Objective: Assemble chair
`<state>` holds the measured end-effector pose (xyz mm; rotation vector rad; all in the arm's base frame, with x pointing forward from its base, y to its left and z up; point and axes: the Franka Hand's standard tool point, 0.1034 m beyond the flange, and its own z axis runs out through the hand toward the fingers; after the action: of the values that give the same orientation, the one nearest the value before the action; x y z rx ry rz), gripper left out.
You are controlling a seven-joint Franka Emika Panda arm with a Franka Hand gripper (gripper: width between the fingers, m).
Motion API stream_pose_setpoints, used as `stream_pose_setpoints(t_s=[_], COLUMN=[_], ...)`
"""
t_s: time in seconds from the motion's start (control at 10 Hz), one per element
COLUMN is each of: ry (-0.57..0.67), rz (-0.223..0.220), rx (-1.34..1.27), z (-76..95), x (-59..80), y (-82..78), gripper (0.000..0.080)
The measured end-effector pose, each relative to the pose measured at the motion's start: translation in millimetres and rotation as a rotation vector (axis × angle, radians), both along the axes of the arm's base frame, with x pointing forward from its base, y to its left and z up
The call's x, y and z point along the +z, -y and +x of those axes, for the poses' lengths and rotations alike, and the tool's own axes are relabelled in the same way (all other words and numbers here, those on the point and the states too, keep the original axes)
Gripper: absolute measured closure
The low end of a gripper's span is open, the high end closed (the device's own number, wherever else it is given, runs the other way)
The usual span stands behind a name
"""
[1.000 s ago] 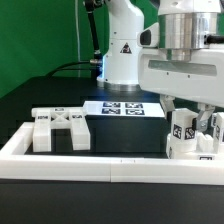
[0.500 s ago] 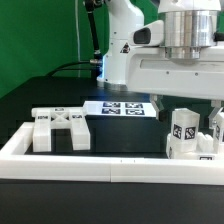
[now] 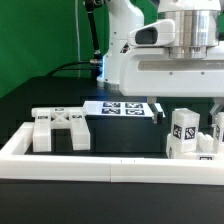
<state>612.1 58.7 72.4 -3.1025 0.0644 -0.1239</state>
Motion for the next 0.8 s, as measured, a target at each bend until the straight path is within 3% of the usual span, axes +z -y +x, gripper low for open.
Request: stream_pose_setpoints(t_s=[0.5,0.7,0.8], ry=[0.004,0.002,0.001], rz=[-0.029,-0.026,-0.026], rx=[0.189,0.152,0.154], z=[-0.1,-0.3,-0.4], x=[-0.6,-1.1,-1.4], y=[2.3,2.4,2.6], gripper=[0.0163,0.0513,0.0511])
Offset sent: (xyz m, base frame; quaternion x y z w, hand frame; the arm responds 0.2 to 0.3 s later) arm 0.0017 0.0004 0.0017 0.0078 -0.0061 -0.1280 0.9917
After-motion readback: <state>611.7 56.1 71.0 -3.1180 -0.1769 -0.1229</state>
